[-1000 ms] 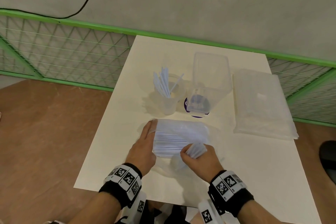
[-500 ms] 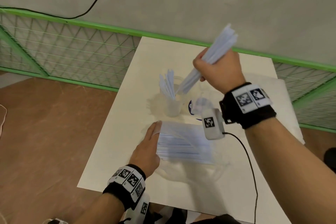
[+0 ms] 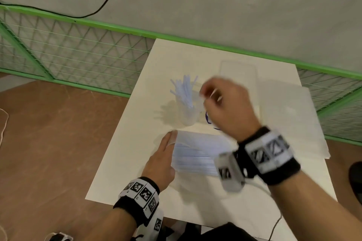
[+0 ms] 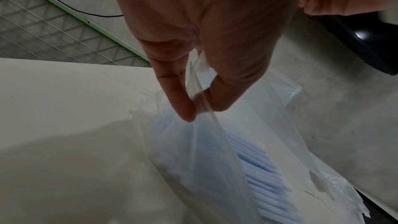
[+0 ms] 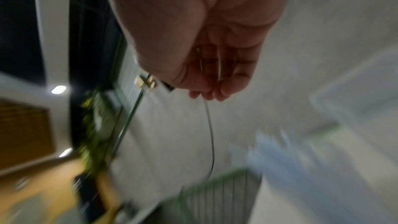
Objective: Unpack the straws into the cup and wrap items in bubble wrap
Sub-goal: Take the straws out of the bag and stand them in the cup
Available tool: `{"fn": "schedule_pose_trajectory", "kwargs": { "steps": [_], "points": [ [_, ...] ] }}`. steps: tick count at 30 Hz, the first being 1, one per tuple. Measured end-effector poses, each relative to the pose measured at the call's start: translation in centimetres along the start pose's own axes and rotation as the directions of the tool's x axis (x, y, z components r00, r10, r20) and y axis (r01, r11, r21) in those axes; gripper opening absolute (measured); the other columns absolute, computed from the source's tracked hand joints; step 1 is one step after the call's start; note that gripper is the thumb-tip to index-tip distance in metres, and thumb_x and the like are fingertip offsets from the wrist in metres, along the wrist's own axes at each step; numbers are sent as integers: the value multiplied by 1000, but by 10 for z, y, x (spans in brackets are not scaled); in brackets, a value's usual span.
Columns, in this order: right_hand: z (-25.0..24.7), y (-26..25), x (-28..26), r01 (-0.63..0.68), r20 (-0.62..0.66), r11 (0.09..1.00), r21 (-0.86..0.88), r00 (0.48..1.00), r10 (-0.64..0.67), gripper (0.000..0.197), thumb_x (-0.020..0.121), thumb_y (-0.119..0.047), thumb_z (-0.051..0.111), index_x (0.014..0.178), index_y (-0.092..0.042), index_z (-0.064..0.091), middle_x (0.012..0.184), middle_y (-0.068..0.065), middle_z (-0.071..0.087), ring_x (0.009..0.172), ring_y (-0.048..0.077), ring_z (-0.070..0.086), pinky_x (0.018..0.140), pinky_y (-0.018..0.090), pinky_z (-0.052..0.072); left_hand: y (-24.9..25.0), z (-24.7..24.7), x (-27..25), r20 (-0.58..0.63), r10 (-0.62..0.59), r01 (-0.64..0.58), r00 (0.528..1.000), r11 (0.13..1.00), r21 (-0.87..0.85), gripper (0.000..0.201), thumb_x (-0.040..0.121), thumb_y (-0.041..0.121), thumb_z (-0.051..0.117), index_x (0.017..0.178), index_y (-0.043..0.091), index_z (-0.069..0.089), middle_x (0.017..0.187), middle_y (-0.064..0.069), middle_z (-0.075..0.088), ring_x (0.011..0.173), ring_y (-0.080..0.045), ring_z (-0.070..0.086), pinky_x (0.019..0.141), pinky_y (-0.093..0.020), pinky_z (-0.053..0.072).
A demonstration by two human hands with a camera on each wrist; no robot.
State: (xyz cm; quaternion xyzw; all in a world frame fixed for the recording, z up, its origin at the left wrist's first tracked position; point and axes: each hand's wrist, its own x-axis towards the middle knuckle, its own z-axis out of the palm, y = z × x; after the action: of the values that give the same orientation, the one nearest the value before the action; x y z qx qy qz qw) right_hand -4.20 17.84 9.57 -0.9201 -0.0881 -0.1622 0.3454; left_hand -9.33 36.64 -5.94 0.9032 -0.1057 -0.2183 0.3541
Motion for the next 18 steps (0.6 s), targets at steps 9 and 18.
{"fn": "schedule_pose_trajectory", "kwargs": {
  "steps": [9,18],
  "points": [
    [110,68,-155,-28,610,893,-449,721,329,52,86,4,43,136,-9,43,132,9,46,114,32,48,86,42,48,-2,6,2,15,52,-52,999,999,10,104,76,-10,50,155,37,3,160,25,-8,123,-19,52,86,-32,53],
    [129,86,-168,47,575,806,-590,726,378,46,66,-3,77,109,-10,64,107,8,63,95,31,61,75,40,54,-5,8,-3,2,66,-66,998,997,30,104,75,-8,49,154,39,2,159,26,-6,122,-22,53,85,-38,54]
  ]
}}
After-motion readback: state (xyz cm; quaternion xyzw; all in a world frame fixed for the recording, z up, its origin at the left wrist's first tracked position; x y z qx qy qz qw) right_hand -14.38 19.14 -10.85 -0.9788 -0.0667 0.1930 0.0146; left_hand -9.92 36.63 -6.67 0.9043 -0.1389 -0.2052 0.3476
